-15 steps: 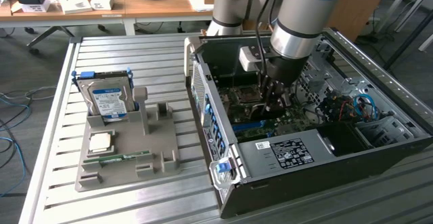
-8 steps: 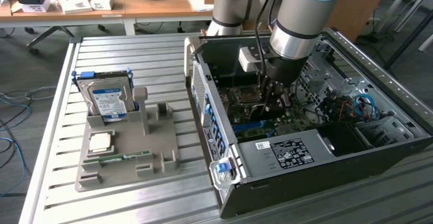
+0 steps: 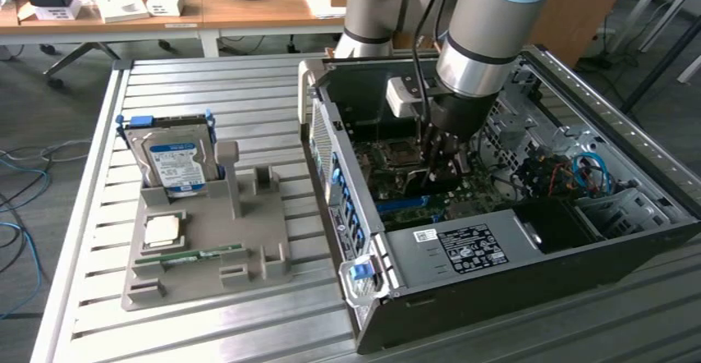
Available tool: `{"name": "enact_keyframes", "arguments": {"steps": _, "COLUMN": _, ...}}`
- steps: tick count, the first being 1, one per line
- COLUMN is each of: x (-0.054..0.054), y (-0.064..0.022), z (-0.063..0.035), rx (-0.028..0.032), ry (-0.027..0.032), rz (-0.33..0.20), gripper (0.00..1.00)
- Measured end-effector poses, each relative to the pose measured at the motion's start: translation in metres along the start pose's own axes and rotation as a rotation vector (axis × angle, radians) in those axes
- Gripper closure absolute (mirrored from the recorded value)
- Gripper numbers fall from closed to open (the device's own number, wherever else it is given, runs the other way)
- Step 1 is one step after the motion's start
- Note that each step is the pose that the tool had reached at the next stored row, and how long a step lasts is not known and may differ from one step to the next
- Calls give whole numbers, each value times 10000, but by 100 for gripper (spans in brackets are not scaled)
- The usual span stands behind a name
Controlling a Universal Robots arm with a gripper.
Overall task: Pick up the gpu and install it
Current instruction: 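Insert the gpu into the slot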
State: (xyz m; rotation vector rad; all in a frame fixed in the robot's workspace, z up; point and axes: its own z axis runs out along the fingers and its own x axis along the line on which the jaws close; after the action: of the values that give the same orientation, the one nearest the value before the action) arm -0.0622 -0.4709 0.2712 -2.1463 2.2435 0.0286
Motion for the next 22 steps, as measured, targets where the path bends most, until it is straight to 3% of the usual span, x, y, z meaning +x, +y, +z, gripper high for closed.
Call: {"name": "enact_keyframes", "arguments": {"steps": 22, "x": 3, "y": 32, "z": 32, "rx": 0, "ry": 3, "rz": -1, "gripper": 74}}
